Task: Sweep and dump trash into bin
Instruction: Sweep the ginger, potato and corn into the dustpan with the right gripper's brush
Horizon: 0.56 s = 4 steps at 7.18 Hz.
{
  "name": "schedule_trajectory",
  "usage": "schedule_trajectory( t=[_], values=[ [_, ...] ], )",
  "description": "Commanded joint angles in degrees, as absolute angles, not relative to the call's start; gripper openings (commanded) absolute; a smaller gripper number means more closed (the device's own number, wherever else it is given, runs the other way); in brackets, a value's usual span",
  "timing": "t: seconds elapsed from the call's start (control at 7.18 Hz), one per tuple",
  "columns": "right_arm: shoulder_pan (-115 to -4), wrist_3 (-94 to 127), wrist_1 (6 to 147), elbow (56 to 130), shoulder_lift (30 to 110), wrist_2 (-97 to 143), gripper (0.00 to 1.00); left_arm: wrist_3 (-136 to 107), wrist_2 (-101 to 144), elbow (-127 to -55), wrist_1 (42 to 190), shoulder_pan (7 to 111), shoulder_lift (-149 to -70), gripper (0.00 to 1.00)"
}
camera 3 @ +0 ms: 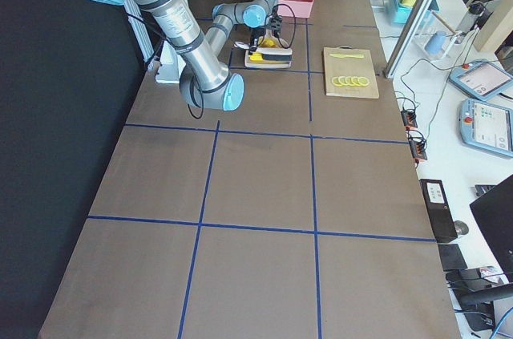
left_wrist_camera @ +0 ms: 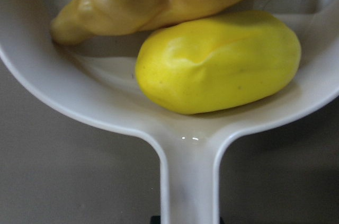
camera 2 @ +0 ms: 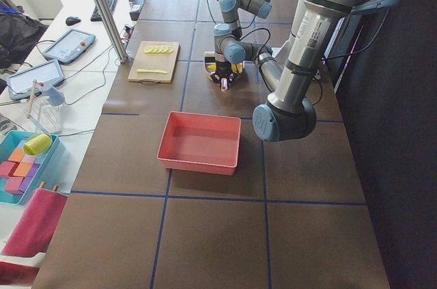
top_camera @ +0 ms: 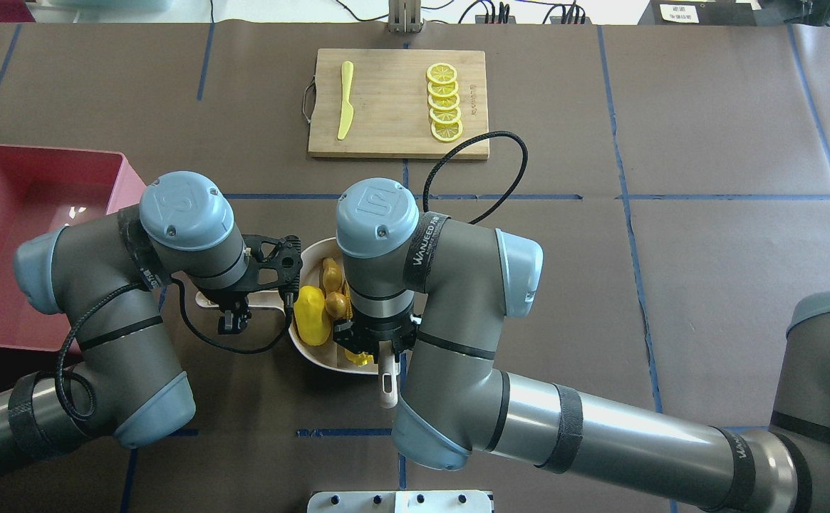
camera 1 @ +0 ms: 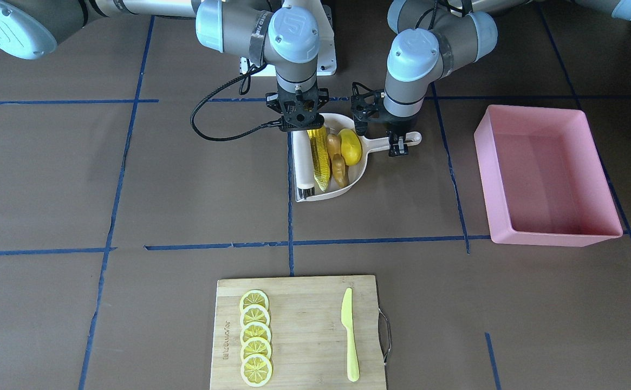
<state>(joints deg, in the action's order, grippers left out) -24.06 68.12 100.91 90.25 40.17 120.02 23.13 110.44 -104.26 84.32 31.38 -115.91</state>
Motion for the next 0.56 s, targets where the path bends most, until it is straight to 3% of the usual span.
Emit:
schedule_trajectory(
  t=[0.0, 0.42],
  values=[
    [-25.3, 68.12, 100.99, 93.06, 41.3, 120.32, 0.0, 23.55, 110.57, -104.33, 84.46, 31.38, -115.93, 0.0],
    [-28.29, 68.03, 101.25, 100.54, 46.31, 121.46, 0.0, 23.29, 111.01, -104.15, 88.15, 31.46, -115.58, 0.0]
  ],
)
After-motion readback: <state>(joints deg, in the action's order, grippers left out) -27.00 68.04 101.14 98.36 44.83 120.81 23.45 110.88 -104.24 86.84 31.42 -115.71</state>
